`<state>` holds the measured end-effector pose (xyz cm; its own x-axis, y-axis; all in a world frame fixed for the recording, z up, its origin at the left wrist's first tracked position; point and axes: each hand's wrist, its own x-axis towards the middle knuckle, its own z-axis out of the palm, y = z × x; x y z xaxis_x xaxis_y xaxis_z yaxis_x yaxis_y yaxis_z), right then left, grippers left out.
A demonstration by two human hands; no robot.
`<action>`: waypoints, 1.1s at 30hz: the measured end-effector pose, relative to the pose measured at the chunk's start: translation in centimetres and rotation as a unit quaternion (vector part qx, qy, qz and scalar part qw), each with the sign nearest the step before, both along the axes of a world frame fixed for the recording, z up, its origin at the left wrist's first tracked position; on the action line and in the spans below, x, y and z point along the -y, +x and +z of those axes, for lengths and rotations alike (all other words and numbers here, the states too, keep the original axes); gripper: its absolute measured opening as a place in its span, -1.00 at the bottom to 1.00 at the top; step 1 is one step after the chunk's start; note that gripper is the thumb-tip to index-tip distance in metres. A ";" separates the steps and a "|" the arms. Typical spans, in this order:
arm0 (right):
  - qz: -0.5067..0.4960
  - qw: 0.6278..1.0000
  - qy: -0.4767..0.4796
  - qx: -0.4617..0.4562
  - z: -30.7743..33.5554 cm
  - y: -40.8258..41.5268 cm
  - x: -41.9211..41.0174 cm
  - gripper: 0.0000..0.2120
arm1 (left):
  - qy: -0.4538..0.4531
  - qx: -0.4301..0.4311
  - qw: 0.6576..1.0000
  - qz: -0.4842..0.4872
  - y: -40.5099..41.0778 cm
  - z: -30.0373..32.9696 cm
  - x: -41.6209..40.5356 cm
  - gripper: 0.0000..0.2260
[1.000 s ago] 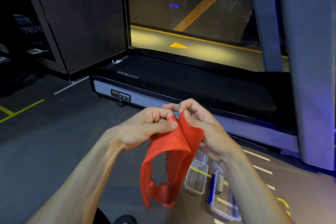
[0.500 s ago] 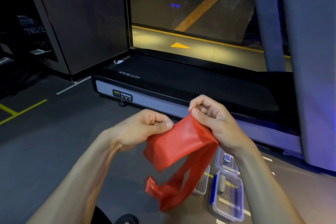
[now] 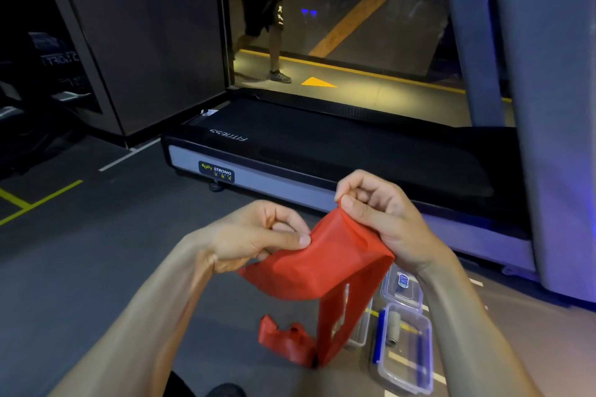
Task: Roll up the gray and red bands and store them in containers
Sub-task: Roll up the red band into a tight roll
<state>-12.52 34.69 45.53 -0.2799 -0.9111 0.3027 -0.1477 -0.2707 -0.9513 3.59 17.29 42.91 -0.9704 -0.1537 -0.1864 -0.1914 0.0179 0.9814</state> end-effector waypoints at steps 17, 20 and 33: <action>-0.021 0.999 -0.008 0.035 -0.4 0.0 0.4 -0.96 | -0.022 -0.039 0.996 0.077 -1.0 -0.7 -0.5 -0.75; -0.026 0.999 -0.010 0.031 -0.4 0.1 0.5 -0.97 | -0.027 -0.058 0.994 0.087 -1.1 -0.6 -0.6 -0.82; -0.008 0.998 -0.036 0.054 -0.3 0.6 0.5 -0.93 | 0.025 -0.030 0.996 0.084 -1.3 -0.7 -1.0 -0.85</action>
